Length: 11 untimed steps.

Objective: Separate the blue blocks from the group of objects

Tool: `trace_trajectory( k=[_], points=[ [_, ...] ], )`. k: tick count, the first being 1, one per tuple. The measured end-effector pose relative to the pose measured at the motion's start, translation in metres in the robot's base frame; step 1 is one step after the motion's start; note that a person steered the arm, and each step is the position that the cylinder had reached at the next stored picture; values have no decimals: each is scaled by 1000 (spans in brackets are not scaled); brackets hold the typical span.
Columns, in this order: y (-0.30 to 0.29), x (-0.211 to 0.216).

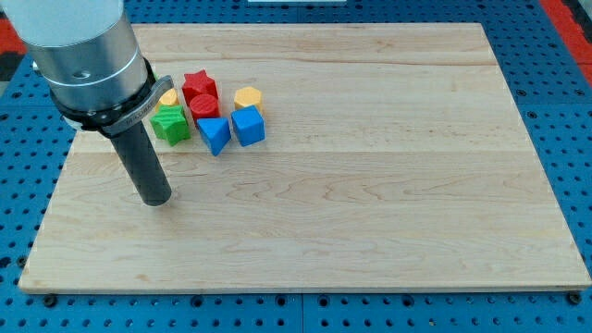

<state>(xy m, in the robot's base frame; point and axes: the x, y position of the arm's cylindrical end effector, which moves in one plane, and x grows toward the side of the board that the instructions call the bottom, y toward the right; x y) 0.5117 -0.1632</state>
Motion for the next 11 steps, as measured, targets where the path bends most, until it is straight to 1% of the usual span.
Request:
trace_trajectory(
  k=[1, 2, 3, 4, 5, 6, 7, 8, 9, 10, 11],
  points=[
    [-56, 1],
    [-107, -32],
    [-92, -68],
    [-13, -84],
    [31, -92],
    [113, -97],
    [142, -99],
    [100, -102],
    [90, -124],
    [114, -145],
    [151, -130]
  ],
)
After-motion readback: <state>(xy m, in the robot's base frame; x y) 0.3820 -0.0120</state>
